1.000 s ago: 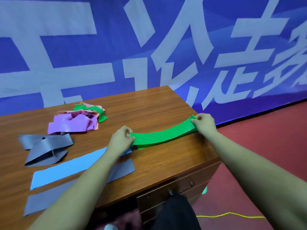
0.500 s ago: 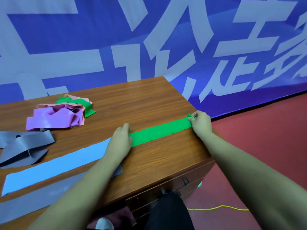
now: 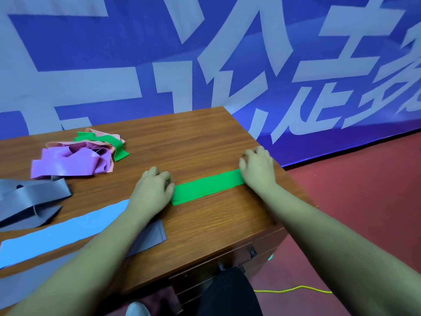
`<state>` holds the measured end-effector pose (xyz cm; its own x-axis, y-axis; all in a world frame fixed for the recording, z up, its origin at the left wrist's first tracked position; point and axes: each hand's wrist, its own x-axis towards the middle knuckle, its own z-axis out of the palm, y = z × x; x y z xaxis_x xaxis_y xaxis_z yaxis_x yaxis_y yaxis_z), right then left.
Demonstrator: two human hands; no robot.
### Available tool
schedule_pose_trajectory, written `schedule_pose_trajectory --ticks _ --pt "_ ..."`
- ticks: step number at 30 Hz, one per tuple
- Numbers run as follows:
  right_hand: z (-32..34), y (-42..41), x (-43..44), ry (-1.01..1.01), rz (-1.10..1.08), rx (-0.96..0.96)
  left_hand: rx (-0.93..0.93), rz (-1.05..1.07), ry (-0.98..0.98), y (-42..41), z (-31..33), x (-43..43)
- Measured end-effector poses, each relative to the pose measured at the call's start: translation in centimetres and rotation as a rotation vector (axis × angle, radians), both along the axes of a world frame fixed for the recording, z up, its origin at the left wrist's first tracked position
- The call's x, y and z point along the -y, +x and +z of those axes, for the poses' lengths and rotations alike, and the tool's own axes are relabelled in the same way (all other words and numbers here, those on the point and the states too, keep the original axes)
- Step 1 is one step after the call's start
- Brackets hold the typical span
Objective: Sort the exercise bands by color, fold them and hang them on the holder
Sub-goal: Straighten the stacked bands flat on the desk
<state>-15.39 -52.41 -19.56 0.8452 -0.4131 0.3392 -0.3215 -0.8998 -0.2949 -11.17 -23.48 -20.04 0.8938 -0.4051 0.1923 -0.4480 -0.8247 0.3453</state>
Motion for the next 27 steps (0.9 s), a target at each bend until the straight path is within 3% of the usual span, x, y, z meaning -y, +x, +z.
schedule_pose_trajectory --ticks 4,12,18,22,27 --pt "1.7 1.8 -7.3 0.155 0.233 -0.058 0.04 0.101 -0.02 1.9 1.6 -4.5" --pt "3.1 7.4 -20.3 0.203 0.502 -0.192 0.269 0.263 0.148 5.4 2.6 -15.5" --pt "2.0 12.4 -28.2 0.313 0.633 -0.212 0.043 0.45 0.141 9.1 -0.3 -20.1" --pt "0.5 15.3 -32.3 0.429 0.66 -0.175 -0.088 0.343 -0.105 10.6 -2.8 -22.6" --pt "-1.9 18.0 -34.5 0.53 0.656 -0.134 -0.085 0.295 -0.198 11.4 -3.7 -23.5"
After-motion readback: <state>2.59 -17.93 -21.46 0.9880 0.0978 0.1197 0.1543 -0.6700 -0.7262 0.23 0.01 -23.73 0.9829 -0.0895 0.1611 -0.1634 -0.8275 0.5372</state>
